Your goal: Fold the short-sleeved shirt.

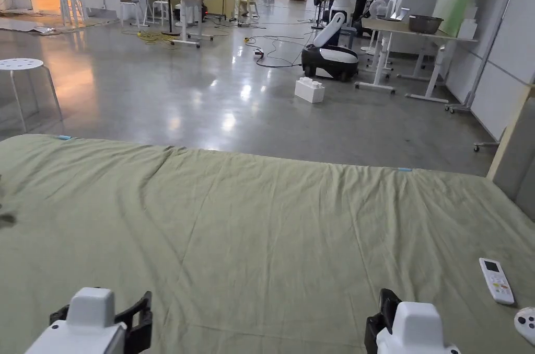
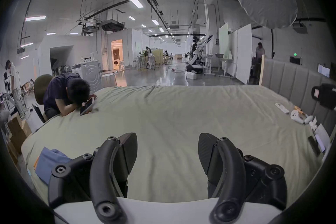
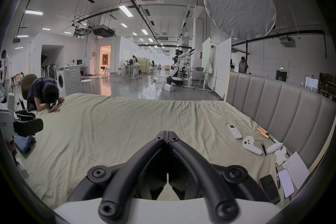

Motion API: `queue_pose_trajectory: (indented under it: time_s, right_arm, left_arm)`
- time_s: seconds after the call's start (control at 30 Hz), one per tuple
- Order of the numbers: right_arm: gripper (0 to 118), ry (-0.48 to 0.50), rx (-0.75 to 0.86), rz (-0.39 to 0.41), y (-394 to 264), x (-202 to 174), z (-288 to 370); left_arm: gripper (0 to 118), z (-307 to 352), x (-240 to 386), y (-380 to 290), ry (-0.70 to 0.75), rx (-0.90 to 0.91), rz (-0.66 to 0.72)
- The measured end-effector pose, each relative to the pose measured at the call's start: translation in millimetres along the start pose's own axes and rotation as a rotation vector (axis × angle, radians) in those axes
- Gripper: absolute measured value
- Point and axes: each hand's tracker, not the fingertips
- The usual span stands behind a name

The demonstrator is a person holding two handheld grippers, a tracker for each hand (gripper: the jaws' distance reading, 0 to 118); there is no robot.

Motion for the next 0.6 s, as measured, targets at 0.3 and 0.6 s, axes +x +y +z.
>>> queue_pose_trajectory:
  time_s: [0.3,0.6]
  right_arm:
    - [0,-0.005,0.013,-0.006,-4,2,-3]
    - [0,-0.005,0.016,-0.021,-8,2,0]
  left_arm:
    - [6,26,49,20,-0.019,0.087,0.082]
    - [3,40,66,31,-0.024,0.108,0.045]
